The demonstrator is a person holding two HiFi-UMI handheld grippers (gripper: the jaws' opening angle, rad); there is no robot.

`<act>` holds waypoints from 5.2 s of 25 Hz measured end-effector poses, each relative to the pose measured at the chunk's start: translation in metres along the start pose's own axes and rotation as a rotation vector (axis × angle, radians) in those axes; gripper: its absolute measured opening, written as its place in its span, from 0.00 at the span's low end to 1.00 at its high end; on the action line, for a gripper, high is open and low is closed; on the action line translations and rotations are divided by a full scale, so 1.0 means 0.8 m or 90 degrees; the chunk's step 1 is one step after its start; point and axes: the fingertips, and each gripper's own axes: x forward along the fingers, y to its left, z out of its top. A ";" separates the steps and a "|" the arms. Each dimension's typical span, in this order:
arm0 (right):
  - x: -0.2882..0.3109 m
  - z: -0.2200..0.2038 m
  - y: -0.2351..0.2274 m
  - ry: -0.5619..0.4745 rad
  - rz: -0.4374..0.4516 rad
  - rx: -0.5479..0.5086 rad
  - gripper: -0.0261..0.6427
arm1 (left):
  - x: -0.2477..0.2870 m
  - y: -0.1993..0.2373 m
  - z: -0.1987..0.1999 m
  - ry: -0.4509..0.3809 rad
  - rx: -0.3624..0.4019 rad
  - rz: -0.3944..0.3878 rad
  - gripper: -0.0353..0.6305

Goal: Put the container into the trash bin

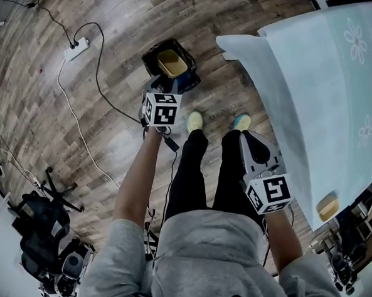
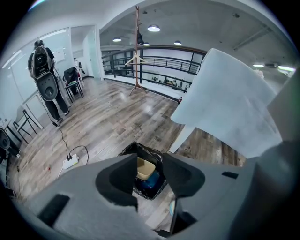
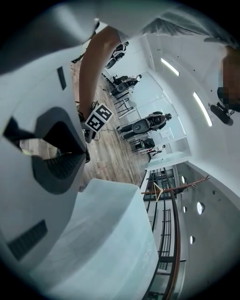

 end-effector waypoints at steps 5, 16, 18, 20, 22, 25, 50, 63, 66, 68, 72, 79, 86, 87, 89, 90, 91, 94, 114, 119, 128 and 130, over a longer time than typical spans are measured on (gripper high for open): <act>-0.015 0.005 0.000 -0.019 -0.010 0.004 0.08 | -0.025 -0.011 0.010 -0.011 0.020 -0.010 0.30; -0.089 0.073 -0.034 -0.130 -0.088 0.022 0.08 | -0.102 -0.073 0.100 -0.081 0.084 -0.070 0.30; -0.114 0.081 -0.047 -0.148 -0.108 0.022 0.08 | -0.116 -0.105 0.121 -0.100 0.100 -0.094 0.30; -0.139 0.086 -0.062 -0.165 -0.132 0.022 0.08 | -0.127 -0.139 0.143 -0.117 0.120 -0.120 0.29; -0.169 0.085 -0.080 -0.180 -0.159 0.030 0.08 | -0.138 -0.175 0.161 -0.132 0.135 -0.149 0.28; -0.218 0.071 -0.110 -0.194 -0.209 0.055 0.08 | -0.156 -0.232 0.181 -0.154 0.156 -0.200 0.12; -0.517 -0.247 -0.299 -0.039 -0.552 0.308 0.08 | -0.195 -0.650 0.238 -0.130 0.456 -0.473 0.08; -0.510 -0.308 -0.324 0.058 -0.534 0.339 0.21 | -0.168 -0.710 0.217 -0.074 0.487 -0.491 0.08; -0.501 -0.310 -0.329 0.069 -0.520 0.342 0.21 | -0.166 -0.710 0.214 -0.066 0.484 -0.486 0.08; -0.499 -0.313 -0.329 0.078 -0.515 0.347 0.21 | -0.165 -0.711 0.209 -0.061 0.481 -0.485 0.09; -0.496 -0.319 -0.332 0.101 -0.514 0.338 0.19 | -0.166 -0.710 0.204 -0.057 0.475 -0.483 0.09; -0.500 -0.324 -0.336 0.147 -0.525 0.324 0.12 | -0.172 -0.698 0.199 -0.058 0.471 -0.475 0.09; -0.510 -0.317 -0.341 0.150 -0.540 0.276 0.09 | -0.183 -0.671 0.197 -0.071 0.448 -0.457 0.09; -0.511 -0.314 -0.341 0.151 -0.540 0.264 0.09 | -0.185 -0.666 0.196 -0.074 0.444 -0.455 0.09; -0.510 -0.304 -0.340 0.153 -0.539 0.236 0.09 | -0.189 -0.654 0.194 -0.079 0.435 -0.449 0.09; -0.508 -0.297 -0.339 0.153 -0.536 0.223 0.09 | -0.191 -0.646 0.194 -0.081 0.429 -0.445 0.09; -0.504 -0.290 -0.337 0.151 -0.532 0.211 0.09 | -0.193 -0.638 0.193 -0.083 0.423 -0.440 0.08; -0.492 -0.267 -0.330 0.144 -0.515 0.173 0.09 | -0.199 -0.612 0.187 -0.089 0.401 -0.425 0.08; -0.245 0.002 -0.189 0.065 -0.225 -0.230 0.09 | -0.281 -0.284 0.119 -0.152 0.126 -0.196 0.09; -0.135 0.073 -0.078 0.046 -0.093 -0.359 0.09 | -0.321 -0.156 0.066 -0.166 0.014 -0.096 0.08; -0.006 0.100 0.107 0.045 0.122 -0.541 0.09 | -0.401 -0.026 -0.074 -0.173 -0.193 0.070 0.09; 0.014 0.092 0.124 0.051 0.135 -0.563 0.09 | -0.403 -0.010 -0.100 -0.167 -0.219 0.082 0.09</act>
